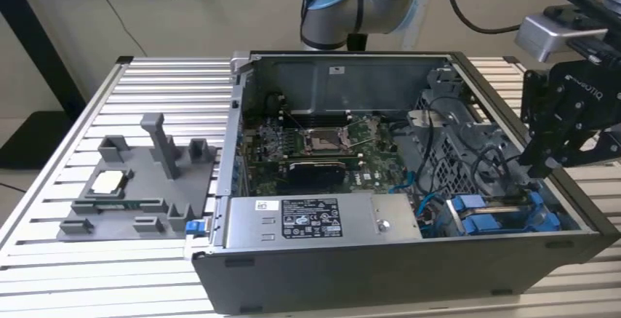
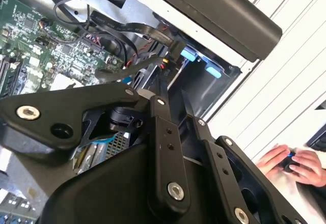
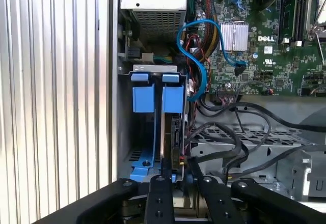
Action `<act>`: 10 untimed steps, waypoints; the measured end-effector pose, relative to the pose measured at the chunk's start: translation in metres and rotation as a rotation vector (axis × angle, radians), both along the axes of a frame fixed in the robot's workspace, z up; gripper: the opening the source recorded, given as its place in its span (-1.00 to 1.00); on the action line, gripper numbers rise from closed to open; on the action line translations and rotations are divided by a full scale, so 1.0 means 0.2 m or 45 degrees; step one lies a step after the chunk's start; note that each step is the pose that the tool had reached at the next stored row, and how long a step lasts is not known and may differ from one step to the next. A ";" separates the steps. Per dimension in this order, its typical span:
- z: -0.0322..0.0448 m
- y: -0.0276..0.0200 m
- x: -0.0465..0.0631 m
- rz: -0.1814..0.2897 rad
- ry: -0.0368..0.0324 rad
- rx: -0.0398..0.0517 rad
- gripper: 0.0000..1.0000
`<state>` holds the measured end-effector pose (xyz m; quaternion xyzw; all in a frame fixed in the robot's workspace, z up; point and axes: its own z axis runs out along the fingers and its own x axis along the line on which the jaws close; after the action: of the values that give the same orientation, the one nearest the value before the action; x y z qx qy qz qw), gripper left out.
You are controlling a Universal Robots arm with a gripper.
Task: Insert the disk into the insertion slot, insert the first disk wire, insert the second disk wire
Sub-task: 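Insert the first disk wire, then insert the second disk wire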
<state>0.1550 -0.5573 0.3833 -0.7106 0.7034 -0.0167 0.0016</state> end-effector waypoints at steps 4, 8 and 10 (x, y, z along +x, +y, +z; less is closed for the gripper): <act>0.002 0.000 0.00 0.000 0.0001 0.000 -0.47; 0.003 0.000 0.01 0.000 0.0001 -0.001 -0.47; 0.003 0.000 0.02 0.000 0.0001 -0.001 -0.47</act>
<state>0.1582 -0.5573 0.3838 -0.7107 0.7033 -0.0168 0.0014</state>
